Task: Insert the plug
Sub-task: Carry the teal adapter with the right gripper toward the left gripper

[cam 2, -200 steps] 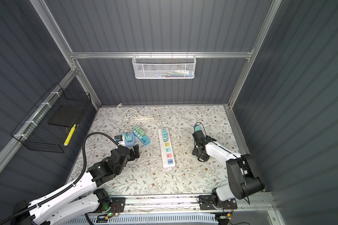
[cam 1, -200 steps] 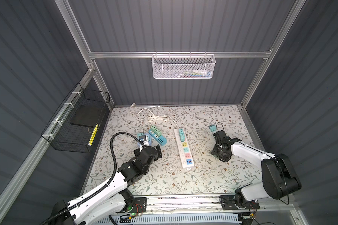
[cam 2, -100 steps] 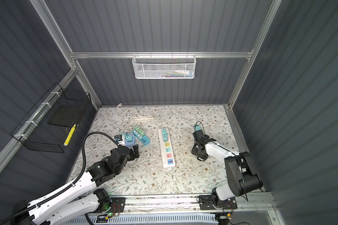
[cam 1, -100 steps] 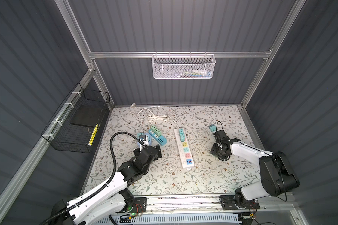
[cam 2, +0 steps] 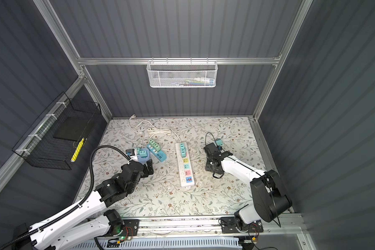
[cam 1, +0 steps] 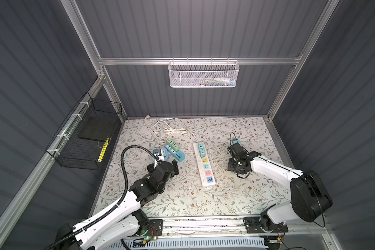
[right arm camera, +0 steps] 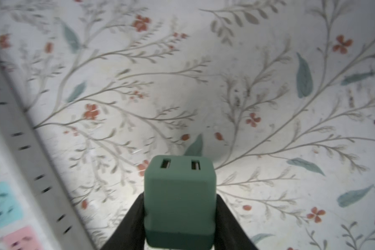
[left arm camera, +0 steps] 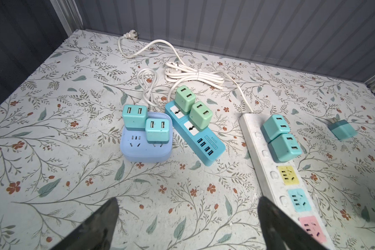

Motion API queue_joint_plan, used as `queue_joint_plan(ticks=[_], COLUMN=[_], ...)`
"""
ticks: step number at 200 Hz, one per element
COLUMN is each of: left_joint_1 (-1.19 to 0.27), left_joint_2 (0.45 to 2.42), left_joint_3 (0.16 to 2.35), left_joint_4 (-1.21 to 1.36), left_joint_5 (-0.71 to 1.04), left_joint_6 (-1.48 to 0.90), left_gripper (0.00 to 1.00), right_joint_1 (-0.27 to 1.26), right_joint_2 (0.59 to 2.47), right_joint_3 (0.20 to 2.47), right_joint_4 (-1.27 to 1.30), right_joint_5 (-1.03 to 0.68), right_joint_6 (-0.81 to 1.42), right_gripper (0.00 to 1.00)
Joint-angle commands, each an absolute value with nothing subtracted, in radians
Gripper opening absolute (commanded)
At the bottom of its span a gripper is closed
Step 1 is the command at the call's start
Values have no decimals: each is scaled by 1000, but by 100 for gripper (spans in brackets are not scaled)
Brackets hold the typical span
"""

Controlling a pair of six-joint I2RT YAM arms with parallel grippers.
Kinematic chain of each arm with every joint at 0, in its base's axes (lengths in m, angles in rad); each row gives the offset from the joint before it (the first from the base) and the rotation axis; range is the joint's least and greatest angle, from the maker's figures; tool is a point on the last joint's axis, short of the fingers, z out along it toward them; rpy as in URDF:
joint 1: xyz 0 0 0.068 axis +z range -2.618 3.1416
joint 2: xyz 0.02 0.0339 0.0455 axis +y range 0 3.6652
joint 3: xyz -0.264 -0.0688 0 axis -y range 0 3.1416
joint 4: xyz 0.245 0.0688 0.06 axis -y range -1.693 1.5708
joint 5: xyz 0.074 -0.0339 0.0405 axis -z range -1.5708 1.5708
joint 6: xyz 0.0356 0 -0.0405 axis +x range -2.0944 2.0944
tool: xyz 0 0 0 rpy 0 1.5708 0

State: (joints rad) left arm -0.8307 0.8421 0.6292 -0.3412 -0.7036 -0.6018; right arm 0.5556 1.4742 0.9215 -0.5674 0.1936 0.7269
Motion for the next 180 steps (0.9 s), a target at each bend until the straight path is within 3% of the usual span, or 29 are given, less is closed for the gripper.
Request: queue_joint_plan(ticks=[1,36,83,180], left_joint_1=[-820,-748,-593,-587], left_joint_2=[802,801,793,823], left_joint_3=[645,644,625,613], left_joint_4=[-380,-487,-574,-503], left_joint_5=[-767,-749,-614,-564], left_joint_6=[-613,-715,-765,-716], left_gripper=[100,100,100,100], right_joint_1=[713,930,1035,1042], right_joint_2=[1514,1751,1995,2091], right_joint_3=[1051,1303,1516,1491], right_joint_4=[-625,-613,-608,-610], right_joint_5=[236,171,77,64], right_joint_6=[792,830,820,829], right_gripper=[35,35,35,39])
